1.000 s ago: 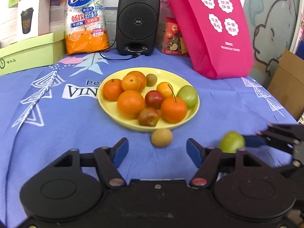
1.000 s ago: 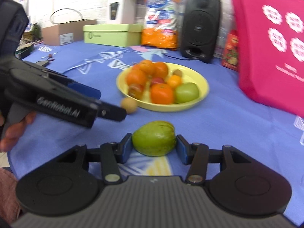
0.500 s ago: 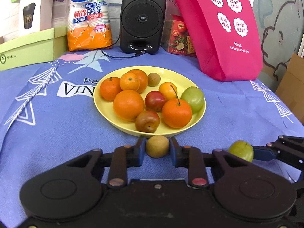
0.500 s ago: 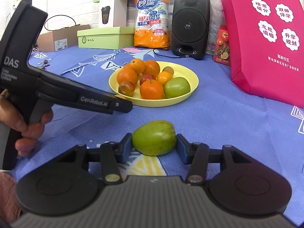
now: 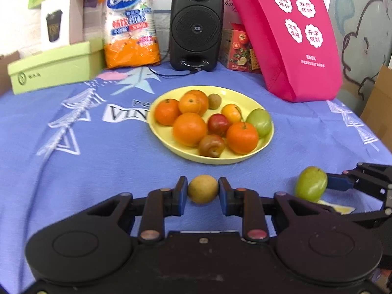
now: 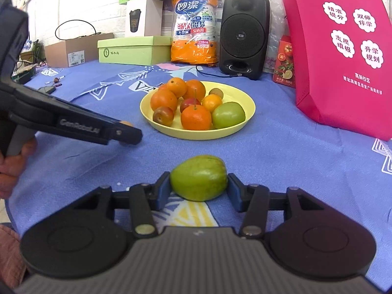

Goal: Organize fruits
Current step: 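Carry the mango and kiwi over the yellow plate with both tools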

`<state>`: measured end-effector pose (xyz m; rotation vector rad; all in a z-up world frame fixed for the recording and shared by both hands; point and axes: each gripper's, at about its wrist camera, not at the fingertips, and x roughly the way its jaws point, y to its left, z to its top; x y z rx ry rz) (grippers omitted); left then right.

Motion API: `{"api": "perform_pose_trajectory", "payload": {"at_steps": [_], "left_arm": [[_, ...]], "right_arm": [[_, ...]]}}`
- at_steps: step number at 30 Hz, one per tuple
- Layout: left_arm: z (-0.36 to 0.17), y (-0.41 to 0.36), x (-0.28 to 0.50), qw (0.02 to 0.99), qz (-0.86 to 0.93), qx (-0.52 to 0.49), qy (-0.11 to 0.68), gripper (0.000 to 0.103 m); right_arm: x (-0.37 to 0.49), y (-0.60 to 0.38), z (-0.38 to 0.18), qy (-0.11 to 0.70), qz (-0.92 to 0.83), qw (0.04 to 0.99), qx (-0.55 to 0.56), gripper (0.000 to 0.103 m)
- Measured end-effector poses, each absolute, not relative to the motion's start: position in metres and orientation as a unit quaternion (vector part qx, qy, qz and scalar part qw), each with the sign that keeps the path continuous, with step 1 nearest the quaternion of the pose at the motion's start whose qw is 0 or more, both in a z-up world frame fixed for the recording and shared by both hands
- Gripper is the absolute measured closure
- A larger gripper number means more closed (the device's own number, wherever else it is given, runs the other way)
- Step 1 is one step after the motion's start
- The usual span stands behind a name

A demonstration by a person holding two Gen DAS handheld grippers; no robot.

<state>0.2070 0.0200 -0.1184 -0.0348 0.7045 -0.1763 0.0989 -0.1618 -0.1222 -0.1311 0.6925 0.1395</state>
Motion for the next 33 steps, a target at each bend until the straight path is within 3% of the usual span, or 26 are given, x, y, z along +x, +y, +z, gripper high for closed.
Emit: {"api": "perform_pose_trajectory", "payload": {"at_steps": [9, 20, 33], "left_arm": [[-0.108, 0.027, 0.195, 0.942, -0.049, 0.032, 0.330, 0.077], [-0.091, 0.029, 0.196, 0.945, -0.067, 0.017, 0.321, 0.077], [-0.069, 0.002, 0.298, 0.938, -0.109, 0.025, 0.329, 0.077]], "right_arm": [[0.092, -0.153, -0.118, 0.338, 0.084, 0.935, -0.062, 0.055], [0.091, -0.149, -0.109, 0.333, 0.107, 0.935, -0.066, 0.055], [0.209, -0.173, -0.078, 0.313, 0.111, 0.940, -0.082, 0.055]]}}
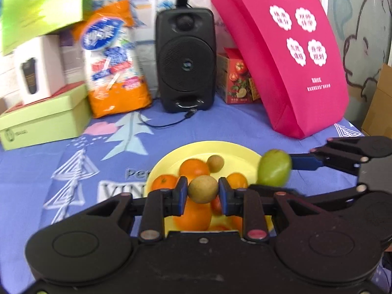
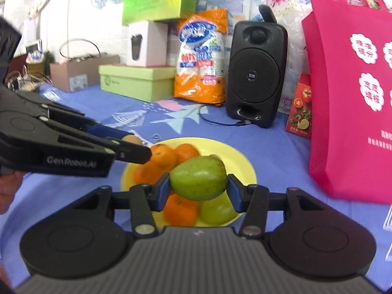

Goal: Organize fruits
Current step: 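Carry the mango and kiwi over the yellow plate with both tools, then open both tools to release the mango and kiwi onto the plate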

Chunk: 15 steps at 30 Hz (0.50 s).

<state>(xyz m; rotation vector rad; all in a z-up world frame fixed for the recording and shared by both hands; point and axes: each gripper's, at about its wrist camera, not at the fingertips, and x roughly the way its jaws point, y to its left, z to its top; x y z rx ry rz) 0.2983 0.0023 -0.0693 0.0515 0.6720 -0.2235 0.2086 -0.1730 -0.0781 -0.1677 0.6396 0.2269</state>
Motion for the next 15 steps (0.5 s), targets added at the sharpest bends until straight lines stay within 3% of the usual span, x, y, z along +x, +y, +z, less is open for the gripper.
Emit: {"api": "perform_pose_trajectory", "payload": {"at_steps": [5, 7, 9, 10, 11, 15], "left_arm": [[-0.080, -0.008, 0.330, 0.929, -0.117, 0.037, 0.350, 0.075], [-0.082, -0.012, 0.336, 0.927, -0.124, 0.037, 0.352, 0.069], [-0.082, -0.013, 0.338, 0.928, -0.119, 0.038, 0.351, 0.049], [-0.081, -0.013, 0.337, 0.930, -0.110, 0.039, 0.347, 0.028], [-0.079, -0.012, 0.335, 0.933, -0.104, 0.041, 0.341, 0.019], [-0.072, -0.006, 0.319, 0.940, -0.092, 0.052, 0.325, 0.016]], "right_arm": [[0.239, -0.180, -0.095, 0.343, 0.102, 0.929, -0.092, 0.055], [0.242, -0.183, -0.099, 0.344, 0.103, 0.929, -0.089, 0.054], [0.244, -0.183, -0.099, 0.344, 0.103, 0.929, -0.088, 0.053], [0.243, -0.183, -0.099, 0.343, 0.100, 0.929, -0.091, 0.052], [0.240, -0.182, -0.097, 0.342, 0.099, 0.930, -0.095, 0.052], [0.223, -0.184, -0.085, 0.325, 0.090, 0.936, -0.101, 0.045]]}}
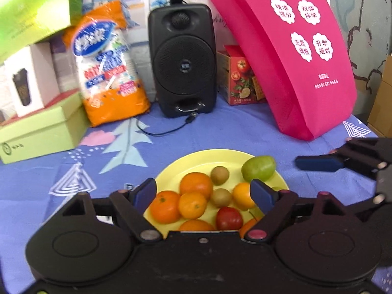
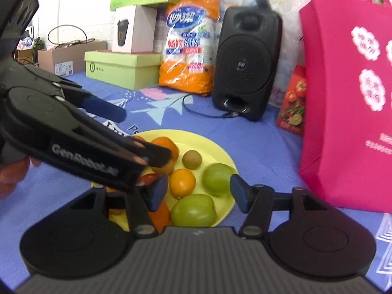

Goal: Organize fruits
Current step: 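Open both tools to release the mango and kiwi onto the plate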

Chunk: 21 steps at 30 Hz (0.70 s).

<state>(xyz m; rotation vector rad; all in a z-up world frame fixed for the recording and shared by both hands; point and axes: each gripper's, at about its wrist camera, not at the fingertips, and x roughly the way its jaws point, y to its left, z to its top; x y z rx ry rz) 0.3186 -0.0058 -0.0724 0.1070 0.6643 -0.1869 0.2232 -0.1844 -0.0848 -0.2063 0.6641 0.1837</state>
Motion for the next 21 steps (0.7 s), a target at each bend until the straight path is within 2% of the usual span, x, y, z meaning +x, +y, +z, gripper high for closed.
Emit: {"api": "perform_pose_trajectory", "payload": {"at_steps": [1, 2, 5, 7, 9, 13, 21], "left_arm": [[-0.072, -0.004, 0.314, 0.941, -0.083, 0.057, 0.324, 0.011], [-0.071, -0.003, 0.308, 0.942, -0.074, 0.061, 0.321, 0.000], [-0.069, 0.003, 0.287, 0.945, -0.068, 0.062, 0.313, 0.000], [-0.067, 0.009, 0.270, 0.946, -0.066, 0.052, 0.313, 0.000], [-0.066, 0.015, 0.255, 0.946, -0.061, 0.038, 0.316, 0.000], [-0.066, 0.028, 0.232, 0.944, -0.034, 0.009, 0.328, 0.000], [-0.056, 0.044, 0.196, 0.946, 0.028, 0.009, 0.322, 0.000]], "right_arm": [[0.218, -0.186, -0.081, 0.321, 0.088, 0.938, -0.098, 0.043], [0.212, -0.188, -0.078, 0.317, 0.086, 0.940, -0.094, 0.042], [0.191, -0.192, -0.071, 0.305, 0.077, 0.946, -0.076, 0.033], [0.175, -0.194, -0.066, 0.296, 0.075, 0.950, -0.059, 0.020], [0.159, -0.193, -0.064, 0.288, 0.066, 0.954, -0.043, 0.012], [0.130, -0.191, -0.063, 0.281, 0.047, 0.959, 0.007, 0.002], [0.110, -0.190, -0.064, 0.322, -0.015, 0.942, 0.096, 0.000]]}}
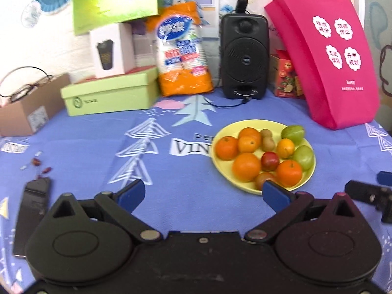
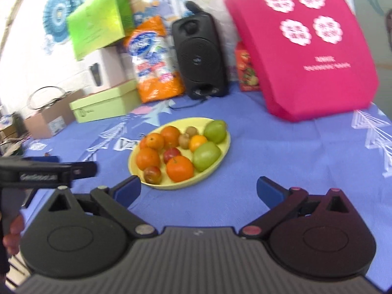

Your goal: Organize fruits

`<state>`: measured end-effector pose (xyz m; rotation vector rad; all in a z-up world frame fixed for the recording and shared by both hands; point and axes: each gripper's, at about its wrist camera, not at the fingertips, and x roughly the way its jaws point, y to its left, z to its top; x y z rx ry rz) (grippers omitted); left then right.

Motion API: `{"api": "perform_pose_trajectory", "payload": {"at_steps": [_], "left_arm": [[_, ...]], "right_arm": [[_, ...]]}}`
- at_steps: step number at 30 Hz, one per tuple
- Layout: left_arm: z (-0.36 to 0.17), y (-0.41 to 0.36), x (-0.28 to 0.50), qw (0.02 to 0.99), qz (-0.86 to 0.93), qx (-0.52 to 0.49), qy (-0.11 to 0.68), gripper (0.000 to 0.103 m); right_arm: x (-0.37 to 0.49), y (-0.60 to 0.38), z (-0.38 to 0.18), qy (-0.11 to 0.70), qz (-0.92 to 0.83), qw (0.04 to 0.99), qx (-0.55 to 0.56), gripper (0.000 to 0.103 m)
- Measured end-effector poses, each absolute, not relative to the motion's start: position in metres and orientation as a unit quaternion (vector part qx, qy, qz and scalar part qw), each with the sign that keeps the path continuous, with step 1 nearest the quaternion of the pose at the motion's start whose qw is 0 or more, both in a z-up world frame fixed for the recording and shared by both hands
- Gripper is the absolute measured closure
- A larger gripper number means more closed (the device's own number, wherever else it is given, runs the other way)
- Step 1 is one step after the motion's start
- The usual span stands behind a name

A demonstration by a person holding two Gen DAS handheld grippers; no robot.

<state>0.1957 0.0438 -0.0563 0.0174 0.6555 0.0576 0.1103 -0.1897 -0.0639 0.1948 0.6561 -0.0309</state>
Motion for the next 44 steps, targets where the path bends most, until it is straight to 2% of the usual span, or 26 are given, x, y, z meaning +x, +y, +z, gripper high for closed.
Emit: {"api": "perform_pose_trajectory", "payload": {"at_steps": [7, 23, 33, 39, 44], "left_arm": [[-0.044, 0.049, 0.161, 0.951, 0.028, 0.012, 0.309, 0.000], [-0.016, 0.046, 0.101, 0.965, 0.010, 0.001, 0.262, 0.000], [-0.013, 0.035, 0.079, 0.965, 0.054, 0.028, 0.256, 0.000], [-0.011, 0.034, 0.063, 0.973, 0.031, 0.014, 0.228, 0.000], [-0.008, 0.036, 0.062, 0.972, 0.019, 0.000, 0.235, 0.000]], "right_arm": [[0.095, -0.166, -0.046, 0.324, -0.077, 0.940, 0.074, 0.000], [0.065, -0.130, -0.025, 0.304, -0.076, 0.949, 0.015, 0.000], [0.048, -0.127, -0.020, 0.296, -0.075, 0.952, 0.007, 0.000], [0.041, -0.122, -0.016, 0.291, -0.067, 0.954, -0.001, 0.000], [0.037, -0.118, -0.013, 0.288, -0.069, 0.955, -0.009, 0.000]]}}
